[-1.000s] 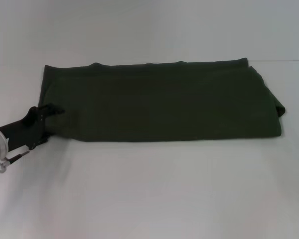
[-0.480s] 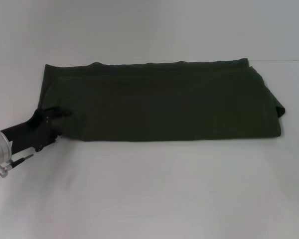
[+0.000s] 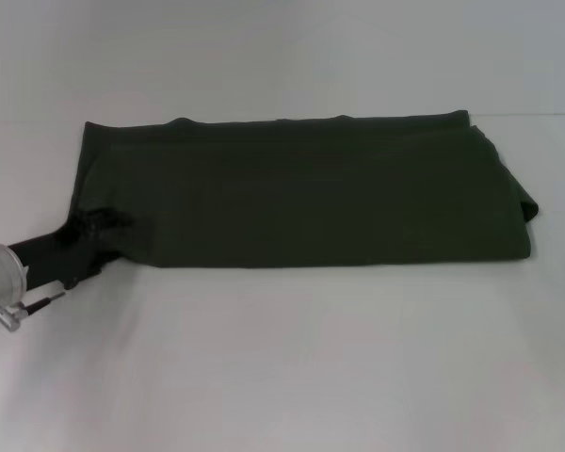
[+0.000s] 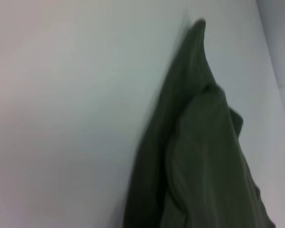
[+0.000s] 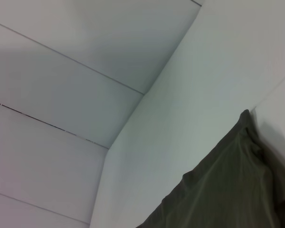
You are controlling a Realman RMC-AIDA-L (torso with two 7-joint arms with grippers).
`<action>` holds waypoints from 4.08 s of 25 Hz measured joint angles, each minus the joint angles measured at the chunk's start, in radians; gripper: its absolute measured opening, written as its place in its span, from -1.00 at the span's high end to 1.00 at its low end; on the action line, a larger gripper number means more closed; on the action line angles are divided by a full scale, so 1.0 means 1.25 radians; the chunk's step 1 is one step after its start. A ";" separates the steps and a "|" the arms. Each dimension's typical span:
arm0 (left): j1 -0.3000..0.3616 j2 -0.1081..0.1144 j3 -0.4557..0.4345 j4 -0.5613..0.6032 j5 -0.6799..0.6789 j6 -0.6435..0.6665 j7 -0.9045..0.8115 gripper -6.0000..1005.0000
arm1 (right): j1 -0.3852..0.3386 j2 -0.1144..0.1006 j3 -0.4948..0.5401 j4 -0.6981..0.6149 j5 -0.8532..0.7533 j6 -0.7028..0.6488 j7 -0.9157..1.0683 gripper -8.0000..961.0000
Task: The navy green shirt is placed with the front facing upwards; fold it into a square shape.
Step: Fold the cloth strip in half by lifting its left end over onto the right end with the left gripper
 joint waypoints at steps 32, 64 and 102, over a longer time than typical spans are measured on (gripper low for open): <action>0.003 -0.008 0.002 0.063 -0.047 -0.003 0.104 0.65 | -0.002 -0.006 0.010 0.001 0.000 0.001 0.000 -0.90; 0.005 -0.020 0.002 0.348 -0.031 0.262 0.195 0.95 | 0.014 -0.035 0.004 0.001 -0.029 0.013 0.013 -0.90; -0.134 -0.081 0.858 0.379 -0.109 -0.041 0.282 0.37 | 0.011 -0.026 0.001 0.003 -0.032 0.009 0.011 -0.90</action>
